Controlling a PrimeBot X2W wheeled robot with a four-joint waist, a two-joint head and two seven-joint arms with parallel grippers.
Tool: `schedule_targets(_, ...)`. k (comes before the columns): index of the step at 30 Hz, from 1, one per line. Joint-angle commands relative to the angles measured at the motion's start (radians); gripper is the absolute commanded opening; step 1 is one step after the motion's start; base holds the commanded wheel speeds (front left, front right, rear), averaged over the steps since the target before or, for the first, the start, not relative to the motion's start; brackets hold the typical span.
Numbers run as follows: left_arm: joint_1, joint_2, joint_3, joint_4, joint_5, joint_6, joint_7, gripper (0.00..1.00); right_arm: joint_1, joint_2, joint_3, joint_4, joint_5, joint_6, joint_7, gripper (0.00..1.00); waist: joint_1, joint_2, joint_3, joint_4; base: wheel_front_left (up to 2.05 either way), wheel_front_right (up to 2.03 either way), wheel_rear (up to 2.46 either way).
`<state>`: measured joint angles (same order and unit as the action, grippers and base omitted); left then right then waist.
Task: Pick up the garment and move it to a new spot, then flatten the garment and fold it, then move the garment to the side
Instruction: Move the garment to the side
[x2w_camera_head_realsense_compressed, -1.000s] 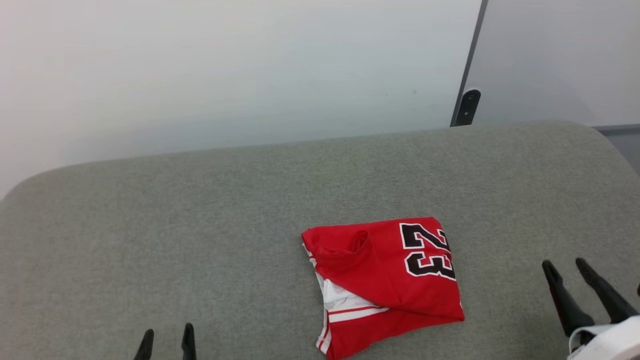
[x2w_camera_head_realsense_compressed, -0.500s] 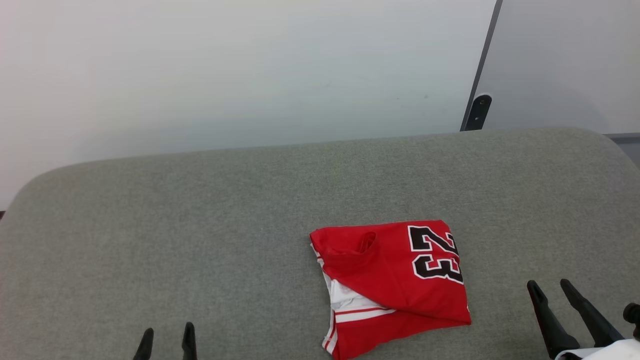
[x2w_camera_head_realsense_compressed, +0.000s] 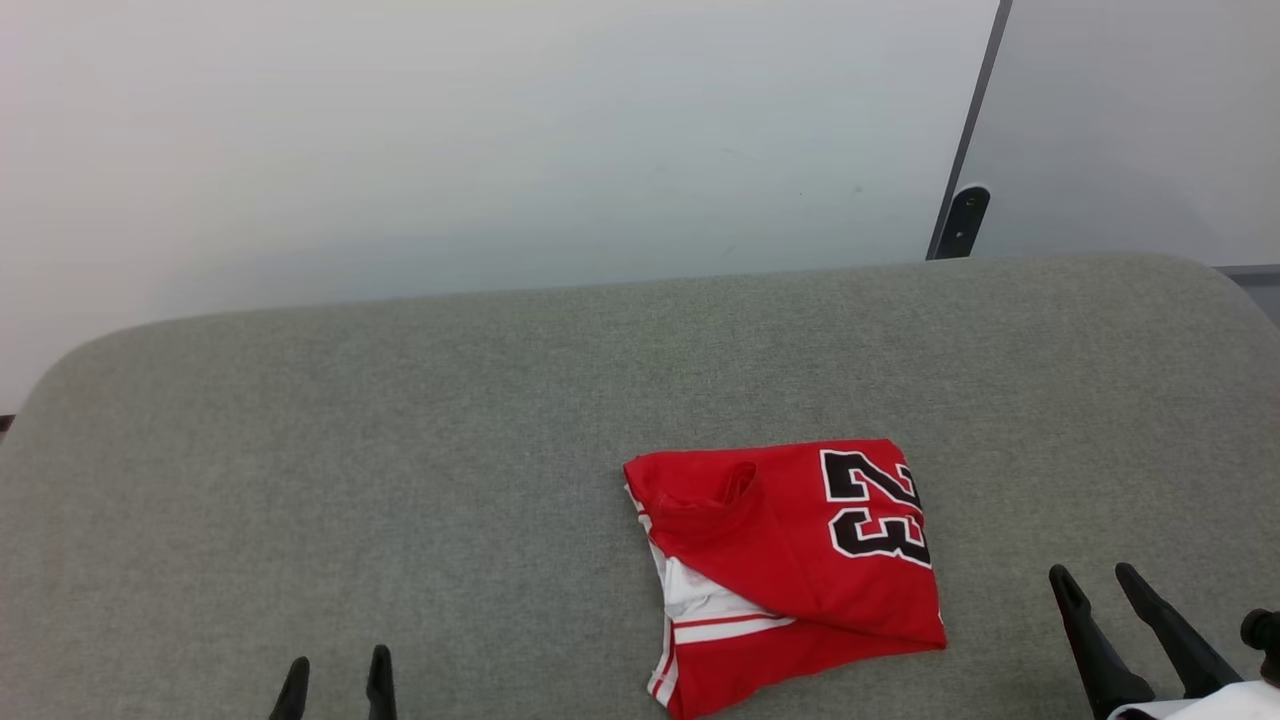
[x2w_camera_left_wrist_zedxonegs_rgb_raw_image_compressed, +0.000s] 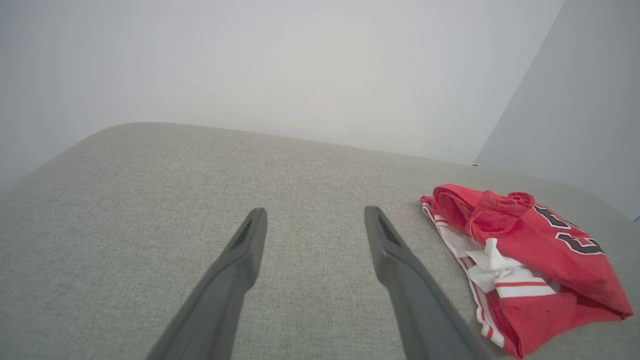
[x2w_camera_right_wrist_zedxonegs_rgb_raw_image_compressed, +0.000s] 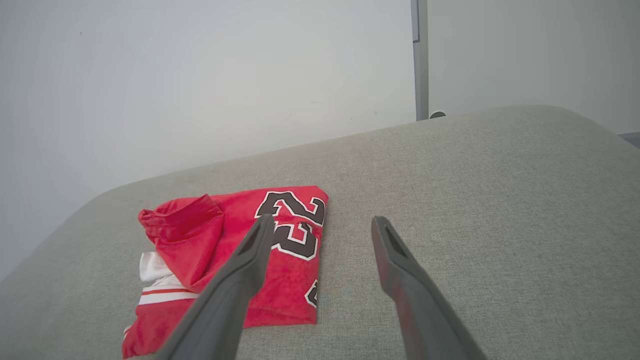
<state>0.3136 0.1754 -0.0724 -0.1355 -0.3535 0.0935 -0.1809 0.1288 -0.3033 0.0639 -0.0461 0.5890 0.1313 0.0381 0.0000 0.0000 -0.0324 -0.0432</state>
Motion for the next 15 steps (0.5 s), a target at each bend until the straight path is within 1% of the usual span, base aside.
schedule_targets(1, -0.006, 0.003, 0.0, 0.003, -0.001, 0.004, -0.004, 1.0, -0.002, 0.003, 0.0, -0.004, -0.007, -0.001, 0.001, 1.0, 0.0, 0.0, 0.001, 0.001, 0.0, 0.0, 0.0)
schedule_targets(10, -0.023, 0.005, -0.011, 0.005, -0.002, 0.003, -0.004, 1.0, -0.031, -0.002, 0.009, -0.001, 0.005, -0.001, 0.014, 1.0, 0.0, 0.0, 0.012, 0.011, 0.0, 0.0, 0.0)
schedule_targets(12, -0.032, 0.002, -0.017, 0.007, -0.001, 0.002, -0.006, 1.0, -0.062, -0.017, 0.025, 0.001, -0.001, -0.001, 0.036, 1.0, 0.0, 0.0, 0.021, 0.015, 0.0, 0.0, 0.0)
schedule_targets(15, -0.055, -0.001, -0.027, 0.014, 0.001, -0.004, -0.008, 1.0, -0.138, -0.038, 0.051, 0.019, -0.003, -0.001, 0.112, 1.0, 0.0, 0.0, 0.045, 0.021, 0.0, 0.0, 0.0)
